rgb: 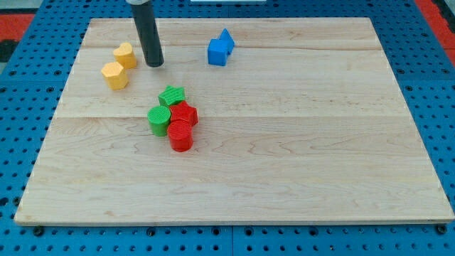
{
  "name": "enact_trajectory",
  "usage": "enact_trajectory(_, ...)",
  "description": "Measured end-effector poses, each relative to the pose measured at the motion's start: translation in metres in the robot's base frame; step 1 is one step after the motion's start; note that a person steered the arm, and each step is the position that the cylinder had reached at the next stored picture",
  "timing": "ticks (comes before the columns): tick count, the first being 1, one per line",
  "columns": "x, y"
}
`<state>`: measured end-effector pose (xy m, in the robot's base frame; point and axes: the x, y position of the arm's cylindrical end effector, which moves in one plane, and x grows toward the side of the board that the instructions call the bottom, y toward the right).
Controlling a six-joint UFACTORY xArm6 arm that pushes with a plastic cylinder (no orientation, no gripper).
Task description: Move the yellow blocks to the top left
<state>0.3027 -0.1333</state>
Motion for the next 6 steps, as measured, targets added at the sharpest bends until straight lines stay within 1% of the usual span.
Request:
enact_trajectory(1, -0.020, -0.046)
enact_trajectory(2, -0.001, 0.027)
enact_trajectory(3, 0.052, 0.021)
enact_trajectory(4, 0.063, -0.035)
enact_trajectory(5, 0.073, -0.063)
enact_trajectory(6, 0.095, -0.066)
